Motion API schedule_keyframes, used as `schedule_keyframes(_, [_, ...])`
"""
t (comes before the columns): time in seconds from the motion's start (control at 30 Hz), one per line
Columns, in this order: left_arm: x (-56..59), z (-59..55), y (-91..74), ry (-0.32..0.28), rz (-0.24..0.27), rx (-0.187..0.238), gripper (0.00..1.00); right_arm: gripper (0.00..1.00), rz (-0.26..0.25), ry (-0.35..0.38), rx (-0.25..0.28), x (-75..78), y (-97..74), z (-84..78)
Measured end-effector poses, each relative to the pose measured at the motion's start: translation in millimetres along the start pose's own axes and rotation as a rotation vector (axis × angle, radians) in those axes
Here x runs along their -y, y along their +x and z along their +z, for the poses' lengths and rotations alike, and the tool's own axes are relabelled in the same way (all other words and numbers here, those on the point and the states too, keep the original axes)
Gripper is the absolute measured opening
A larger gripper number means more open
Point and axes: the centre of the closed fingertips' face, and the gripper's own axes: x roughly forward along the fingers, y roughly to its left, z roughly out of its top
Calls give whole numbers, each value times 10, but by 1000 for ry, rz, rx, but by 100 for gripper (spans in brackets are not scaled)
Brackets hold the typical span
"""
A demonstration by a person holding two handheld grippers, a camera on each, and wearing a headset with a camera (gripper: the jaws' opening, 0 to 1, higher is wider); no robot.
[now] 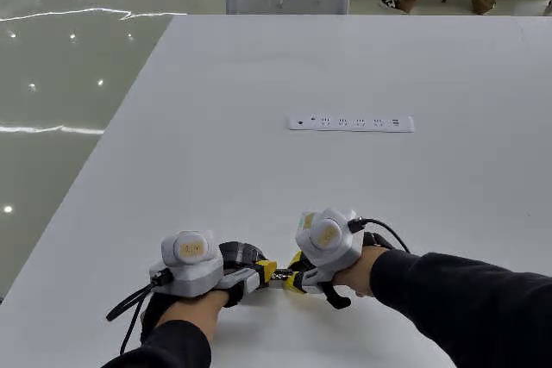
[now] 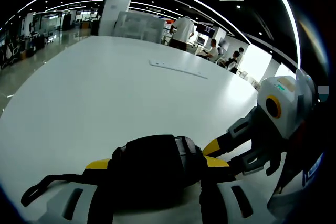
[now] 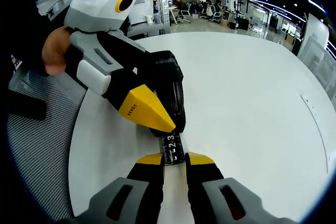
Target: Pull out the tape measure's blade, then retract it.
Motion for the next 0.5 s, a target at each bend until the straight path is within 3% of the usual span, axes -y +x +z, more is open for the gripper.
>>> schedule_keyframes(0.27, [-2,0,1,-3,-2,-1,62,13,7,9,13,-12,72,90])
schedule_keyframes(0.5, [1,-1,1,-4,-2,1,62,13,10,-35,8,-16,28,47])
